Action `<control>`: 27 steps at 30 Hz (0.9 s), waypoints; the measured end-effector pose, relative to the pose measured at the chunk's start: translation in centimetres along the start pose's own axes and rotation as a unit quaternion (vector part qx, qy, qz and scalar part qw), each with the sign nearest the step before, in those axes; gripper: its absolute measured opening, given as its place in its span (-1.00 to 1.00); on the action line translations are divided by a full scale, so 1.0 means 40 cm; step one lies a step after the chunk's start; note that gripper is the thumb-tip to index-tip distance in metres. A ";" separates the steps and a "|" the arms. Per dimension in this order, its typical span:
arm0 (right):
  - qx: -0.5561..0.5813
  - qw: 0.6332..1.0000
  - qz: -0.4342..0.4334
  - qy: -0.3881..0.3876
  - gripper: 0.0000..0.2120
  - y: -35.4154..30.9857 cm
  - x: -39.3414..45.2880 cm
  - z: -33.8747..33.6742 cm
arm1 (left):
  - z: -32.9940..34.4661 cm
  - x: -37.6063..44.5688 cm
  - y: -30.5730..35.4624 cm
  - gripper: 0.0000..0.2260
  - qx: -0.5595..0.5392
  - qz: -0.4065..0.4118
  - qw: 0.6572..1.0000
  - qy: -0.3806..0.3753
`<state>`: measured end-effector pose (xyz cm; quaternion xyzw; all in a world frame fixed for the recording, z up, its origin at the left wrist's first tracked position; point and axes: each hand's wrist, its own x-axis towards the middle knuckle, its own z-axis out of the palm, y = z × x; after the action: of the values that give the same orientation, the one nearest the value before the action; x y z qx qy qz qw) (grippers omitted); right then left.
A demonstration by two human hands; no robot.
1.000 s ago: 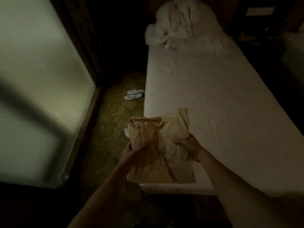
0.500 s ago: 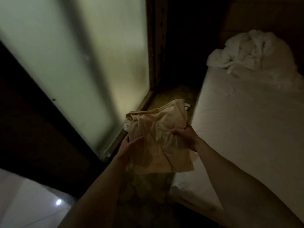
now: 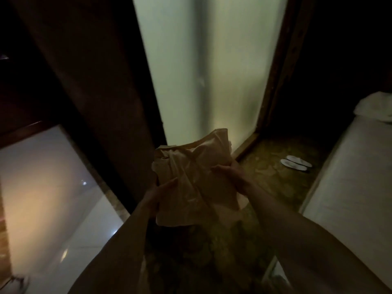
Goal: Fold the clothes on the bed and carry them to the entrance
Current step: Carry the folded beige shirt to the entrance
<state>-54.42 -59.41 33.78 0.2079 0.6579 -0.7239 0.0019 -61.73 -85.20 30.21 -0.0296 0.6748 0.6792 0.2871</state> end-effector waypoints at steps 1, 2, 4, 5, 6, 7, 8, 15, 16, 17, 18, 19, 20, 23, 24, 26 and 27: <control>-0.003 1.000 -0.001 -0.019 -0.41 -0.010 0.019 0.029 | -0.029 -0.007 0.001 -0.16 -0.013 0.003 1.000 0.018; -0.005 0.999 -0.005 -0.039 -0.45 -0.021 0.036 0.058 | -0.055 -0.013 0.002 -0.18 -0.020 0.011 0.999 0.038; -0.014 0.997 -0.008 -0.077 -0.44 -0.042 0.072 0.113 | -0.105 -0.026 0.011 -0.09 -0.026 0.032 0.997 0.065; -0.022 0.995 -0.010 -0.097 -0.43 -0.051 0.086 0.141 | -0.127 -0.040 0.018 -0.02 -0.028 0.042 0.996 0.080; -0.031 0.993 -0.016 -0.116 -0.44 -0.062 0.099 0.170 | -0.149 -0.052 0.023 0.04 -0.032 0.053 0.993 0.103; -0.040 0.990 -0.023 -0.132 -0.47 -0.073 0.112 0.202 | -0.174 -0.061 0.026 0.08 -0.040 0.061 0.990 0.122; -0.047 0.988 -0.028 -0.147 -0.50 -0.084 0.125 0.234 | -0.196 -0.073 0.030 0.08 -0.049 0.058 0.987 0.140; -0.068 0.963 -0.031 -0.259 -0.43 -0.102 0.188 0.486 | -0.338 -0.191 0.035 -0.24 -0.089 0.095 0.965 0.227; -0.072 0.959 -0.032 -0.270 -0.43 -0.100 0.190 0.526 | -0.365 -0.208 0.029 -0.23 -0.094 0.096 0.961 0.242; -0.081 0.956 -0.037 -0.280 -0.45 -0.094 0.195 0.566 | -0.392 -0.224 0.026 -0.27 -0.102 0.098 0.956 0.256; -0.088 0.952 -0.045 -0.289 -0.45 -0.088 0.198 0.606 | -0.421 -0.239 0.022 -0.34 -0.111 0.100 0.951 0.272; -0.096 0.947 -0.051 -0.301 -0.41 -0.084 0.201 0.648 | -0.452 -0.252 0.018 -0.40 -0.119 0.106 0.946 0.283; -0.102 0.943 -0.047 -0.312 -0.34 -0.082 0.206 0.693 | -0.486 -0.262 0.012 -0.42 -0.126 0.110 0.942 0.291; -0.108 0.934 -0.023 -0.340 -0.23 -0.081 0.209 0.838 | -0.595 -0.298 0.000 -0.36 -0.139 0.110 0.931 0.320; -0.101 0.931 -0.023 -0.350 -0.24 -0.080 0.212 0.890 | -0.633 -0.307 -0.002 -0.37 -0.154 0.108 0.925 0.330; -0.099 0.924 -0.034 -0.368 -0.25 -0.072 0.212 0.995 | -0.717 -0.325 -0.010 -0.44 -0.172 0.110 0.918 0.340; -0.105 0.920 -0.041 -0.375 -0.26 -0.070 0.206 1.049 | -0.762 -0.337 -0.014 -0.44 -0.173 0.113 0.917 0.342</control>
<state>-75.25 -96.81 35.98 -0.1074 0.6895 -0.6747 0.2405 -60.84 -118.40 32.82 -0.2328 0.6024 0.7619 -0.0494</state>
